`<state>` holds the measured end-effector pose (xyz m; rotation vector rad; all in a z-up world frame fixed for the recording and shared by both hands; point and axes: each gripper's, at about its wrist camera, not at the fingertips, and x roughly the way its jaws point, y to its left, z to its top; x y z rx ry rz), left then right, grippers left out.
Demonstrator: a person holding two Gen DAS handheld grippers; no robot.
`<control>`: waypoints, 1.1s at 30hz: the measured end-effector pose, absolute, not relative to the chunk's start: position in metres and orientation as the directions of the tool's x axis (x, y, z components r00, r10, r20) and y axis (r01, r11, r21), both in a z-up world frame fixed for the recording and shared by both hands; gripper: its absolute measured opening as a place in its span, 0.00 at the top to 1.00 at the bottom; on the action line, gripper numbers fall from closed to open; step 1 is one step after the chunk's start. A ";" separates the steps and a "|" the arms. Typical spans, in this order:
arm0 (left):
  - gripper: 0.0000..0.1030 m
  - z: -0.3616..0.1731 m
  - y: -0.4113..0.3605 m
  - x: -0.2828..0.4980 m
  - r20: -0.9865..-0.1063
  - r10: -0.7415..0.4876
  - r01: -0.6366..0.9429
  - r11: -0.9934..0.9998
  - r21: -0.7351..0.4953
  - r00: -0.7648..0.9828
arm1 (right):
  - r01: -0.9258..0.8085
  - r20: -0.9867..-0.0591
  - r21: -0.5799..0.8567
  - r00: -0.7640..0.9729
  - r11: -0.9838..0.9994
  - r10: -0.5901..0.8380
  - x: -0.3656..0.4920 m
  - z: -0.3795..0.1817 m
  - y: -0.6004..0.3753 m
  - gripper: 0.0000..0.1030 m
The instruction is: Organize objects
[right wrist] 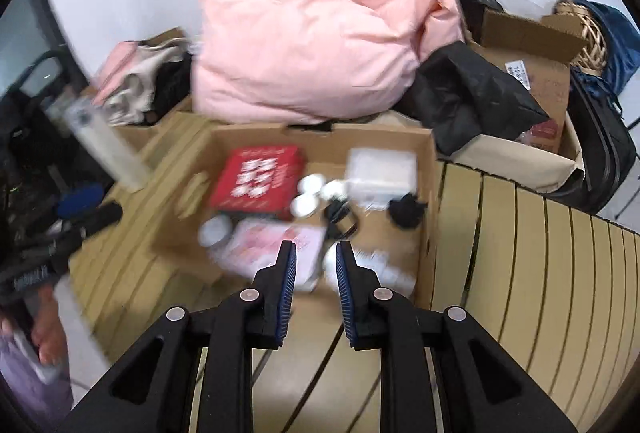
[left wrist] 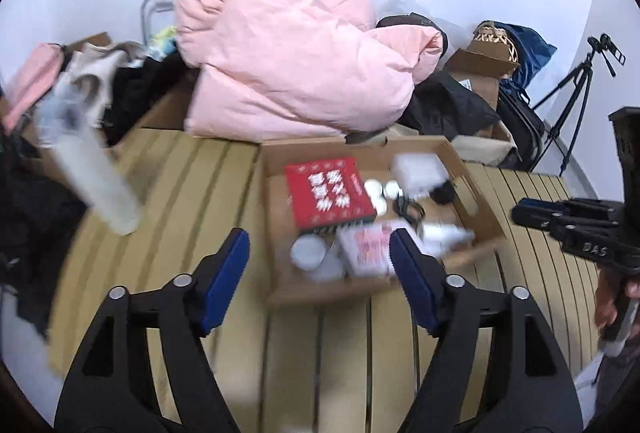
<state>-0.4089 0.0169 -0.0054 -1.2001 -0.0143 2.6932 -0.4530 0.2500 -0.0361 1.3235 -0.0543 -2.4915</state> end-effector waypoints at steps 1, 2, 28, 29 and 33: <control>0.29 0.008 0.010 -0.392 -0.735 0.180 -0.171 -0.981 -0.088 -0.653 | 0.271 -0.801 0.171 -0.522 -0.947 -0.294 -0.438 -0.025 0.251 0.78; 0.18 0.026 -0.001 -0.364 -0.728 0.179 -0.163 -0.982 -0.093 -0.661 | 0.286 -0.795 0.133 -0.541 -0.949 -0.275 -0.410 -0.007 0.253 0.75; 0.00 0.041 -0.037 0.001 -0.539 0.080 -0.111 -0.993 0.026 -0.838 | 0.261 -0.593 -0.029 -0.782 -0.965 -0.193 0.003 0.029 0.212 0.08; 0.00 0.041 -0.038 0.003 -0.535 0.067 -0.092 -0.996 0.020 -0.842 | 0.258 -0.578 -0.018 -0.791 -0.966 -0.201 0.007 0.031 0.212 0.08; 0.00 0.035 -0.041 0.006 -0.556 0.038 -0.050 -0.999 0.005 -0.831 | 0.242 -0.563 0.064 -0.792 -0.968 -0.235 0.007 0.030 0.217 0.08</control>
